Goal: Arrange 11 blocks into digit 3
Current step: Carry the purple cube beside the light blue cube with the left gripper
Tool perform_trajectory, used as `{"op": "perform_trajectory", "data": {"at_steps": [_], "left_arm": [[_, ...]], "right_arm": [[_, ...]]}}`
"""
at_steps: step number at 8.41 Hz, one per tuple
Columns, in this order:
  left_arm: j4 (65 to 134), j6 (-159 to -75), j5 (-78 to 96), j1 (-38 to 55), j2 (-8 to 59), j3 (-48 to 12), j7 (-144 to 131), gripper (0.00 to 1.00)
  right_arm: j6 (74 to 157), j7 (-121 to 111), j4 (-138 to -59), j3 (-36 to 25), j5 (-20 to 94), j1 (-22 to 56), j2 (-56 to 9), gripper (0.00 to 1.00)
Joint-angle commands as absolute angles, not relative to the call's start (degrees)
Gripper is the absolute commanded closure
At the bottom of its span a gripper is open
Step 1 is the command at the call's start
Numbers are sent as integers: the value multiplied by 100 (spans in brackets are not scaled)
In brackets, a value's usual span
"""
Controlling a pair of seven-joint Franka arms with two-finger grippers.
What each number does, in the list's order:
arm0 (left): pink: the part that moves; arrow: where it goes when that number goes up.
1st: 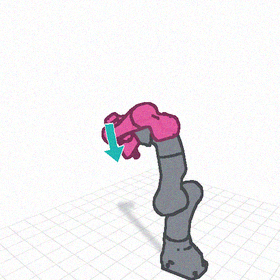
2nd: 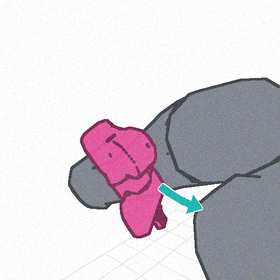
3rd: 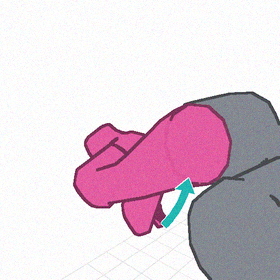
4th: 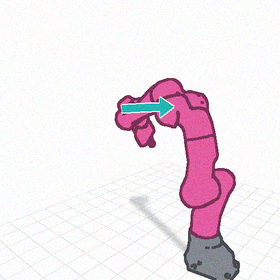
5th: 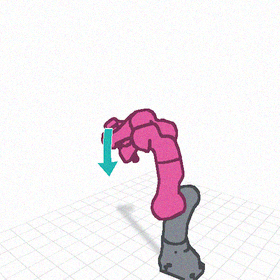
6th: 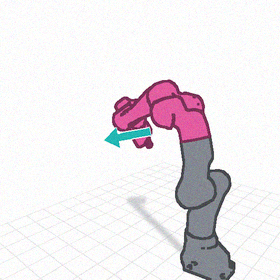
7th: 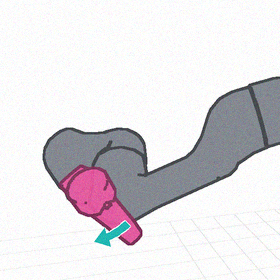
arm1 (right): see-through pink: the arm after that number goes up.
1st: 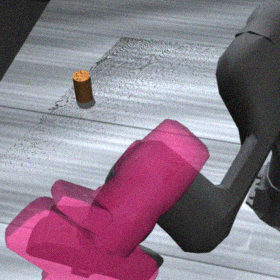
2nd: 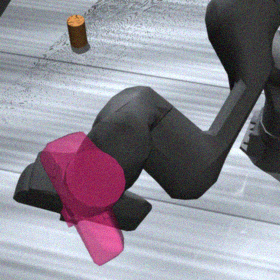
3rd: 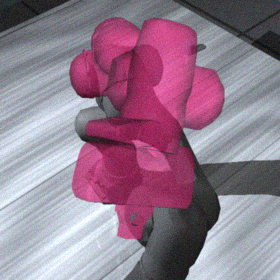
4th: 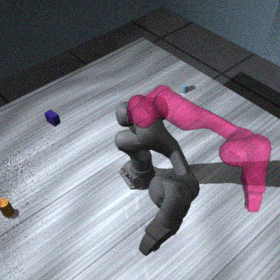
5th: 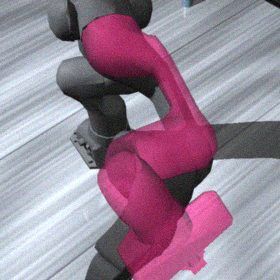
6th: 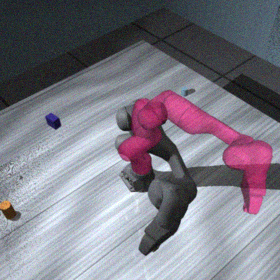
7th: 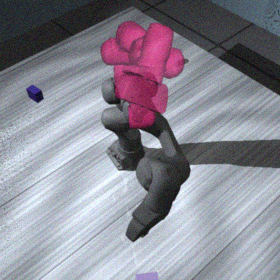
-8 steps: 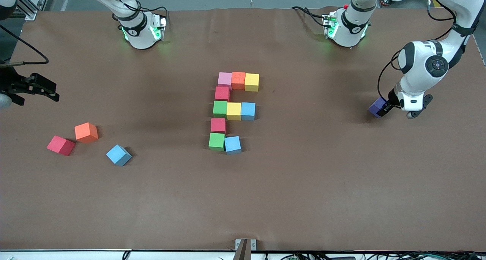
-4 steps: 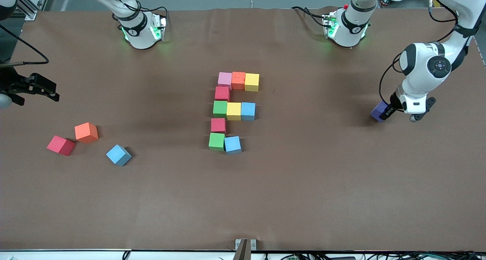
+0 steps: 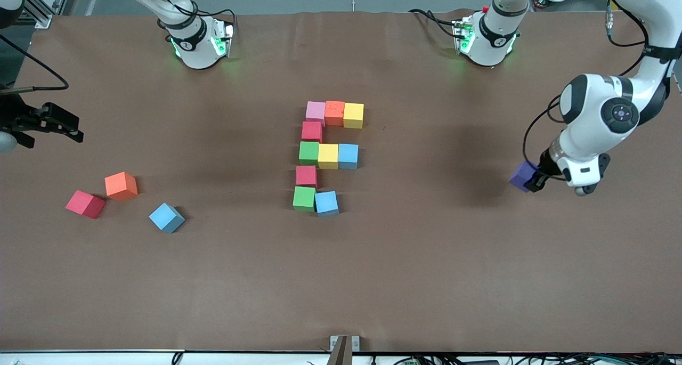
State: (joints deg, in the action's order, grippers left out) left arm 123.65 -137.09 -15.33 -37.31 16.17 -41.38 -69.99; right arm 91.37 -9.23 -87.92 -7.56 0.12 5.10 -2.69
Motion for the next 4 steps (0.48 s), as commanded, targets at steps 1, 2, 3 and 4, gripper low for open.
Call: {"op": "perform_trajectory", "data": {"at_steps": [1, 2, 3, 4], "left_arm": [[11001, -13124, -1485, -2888, 2650, -4201, -8351, 66], [10560, -13035, -1494, -2491, 3011, -4201, -8985, 66], [10112, -13025, -1503, -2035, 3354, -4184, -9609, 66], [9742, -13025, -1538, -1613, 3645, -4157, -10181, 66]], "right_arm": [[9097, -888, -8745, -765, 35, 519, -281, 0], [9097, -888, -8745, -765, 35, 519, -281, 0], [9097, -888, -8745, -765, 35, 519, -281, 0], [9097, -888, -8745, -765, 35, 527, -281, 0]]}}
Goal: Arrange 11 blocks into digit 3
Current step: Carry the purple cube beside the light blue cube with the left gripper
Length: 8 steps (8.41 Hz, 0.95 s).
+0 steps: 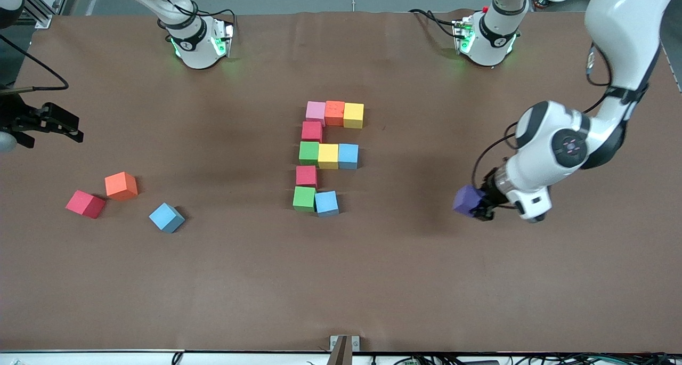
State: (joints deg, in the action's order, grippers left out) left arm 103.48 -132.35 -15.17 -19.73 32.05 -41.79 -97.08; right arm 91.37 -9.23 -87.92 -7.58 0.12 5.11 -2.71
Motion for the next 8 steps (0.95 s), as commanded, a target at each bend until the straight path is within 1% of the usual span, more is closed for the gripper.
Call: {"op": "perform_trajectory", "data": {"at_steps": [1, 2, 5, 6, 8], "left_arm": [[9460, -13025, -1547, -1260, 3891, -4122, -10674, 66], [9118, -13025, -1538, -796, 4094, -3922, -11157, 66], [8115, -13034, -1494, 1136, 4708, -2632, -12959, 66], [7947, -13052, -1494, 1638, 4850, -2297, -13286, 66], [7910, -13052, -1494, 2518, 4878, -1656, -13788, 66]], "right_arm": [[9097, -888, -8736, -765, 35, 519, -281, 0], [9097, -888, -8736, -765, 35, 519, -281, 0], [9097, -888, -8736, -765, 35, 519, -281, 0], [9097, -888, -8736, -765, 35, 519, -281, 0], [9097, -888, -8745, -765, 35, 519, -281, 0]]}}
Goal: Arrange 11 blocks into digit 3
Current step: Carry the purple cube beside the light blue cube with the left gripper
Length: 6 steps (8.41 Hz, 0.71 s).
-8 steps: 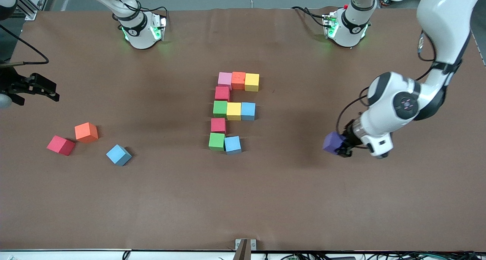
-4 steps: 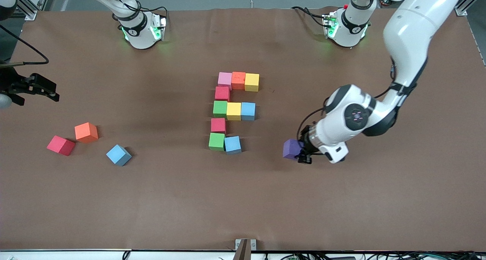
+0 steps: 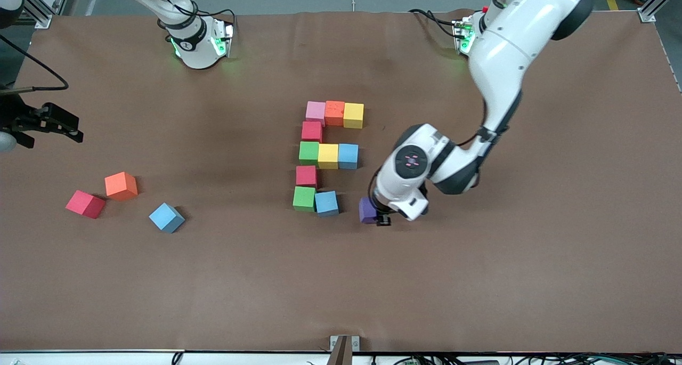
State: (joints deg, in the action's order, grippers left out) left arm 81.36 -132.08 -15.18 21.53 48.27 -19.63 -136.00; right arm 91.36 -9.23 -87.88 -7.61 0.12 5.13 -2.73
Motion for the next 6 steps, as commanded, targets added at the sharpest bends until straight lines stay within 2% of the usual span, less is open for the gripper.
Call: {"op": "perform_trajectory", "data": {"at_steps": [1, 4, 6], "left_arm": [[7893, -13052, -1494, 2879, 4878, -1383, -14016, 66], [7805, -13052, -1503, 3488, 4939, -968, -14142, 66], [7691, -13060, -1538, 3489, 5115, -914, -14107, 66]], "right_arm": [[9097, -896, -8736, -765, 35, 519, -281, 0], [9097, -888, -8736, -773, 35, 519, -281, 0], [9105, -896, -8736, -765, 35, 519, -281, 0]]}}
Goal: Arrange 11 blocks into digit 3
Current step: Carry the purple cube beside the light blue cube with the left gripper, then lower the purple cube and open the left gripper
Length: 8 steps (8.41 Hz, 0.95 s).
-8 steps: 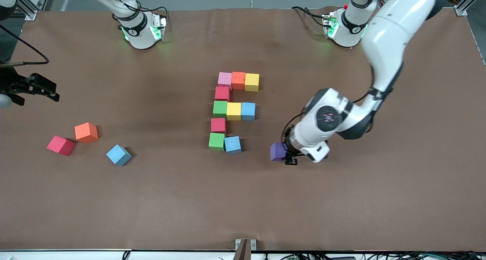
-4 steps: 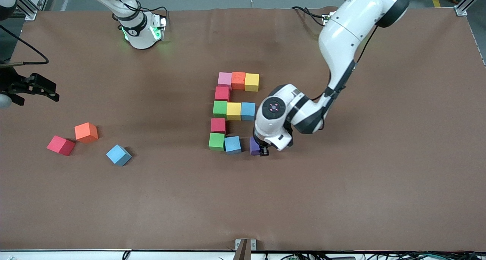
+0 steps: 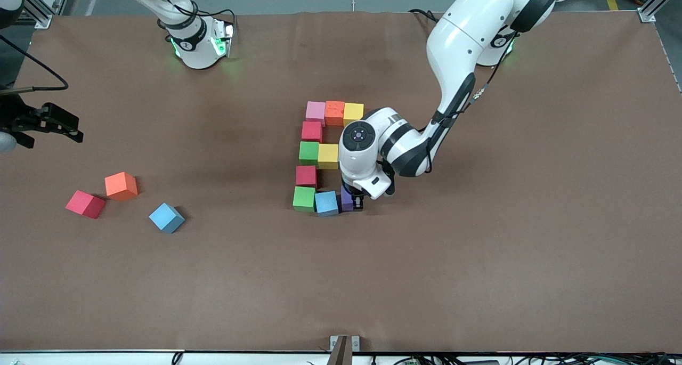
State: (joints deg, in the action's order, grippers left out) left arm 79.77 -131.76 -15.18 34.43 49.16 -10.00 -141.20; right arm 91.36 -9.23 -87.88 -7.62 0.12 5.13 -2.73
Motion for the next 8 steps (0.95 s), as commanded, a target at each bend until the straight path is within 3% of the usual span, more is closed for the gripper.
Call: {"op": "perform_trajectory", "data": {"at_steps": [1, 8], "left_arm": [[7630, -13069, -1538, 3524, 5133, -871, -14106, 66], [7620, -13333, -1529, 3630, 5124, -879, -13623, 66]], "right_arm": [[9105, -896, -8736, -765, 35, 519, -281, 0], [9097, -896, -8736, -765, 18, 510, -281, 0]]}}
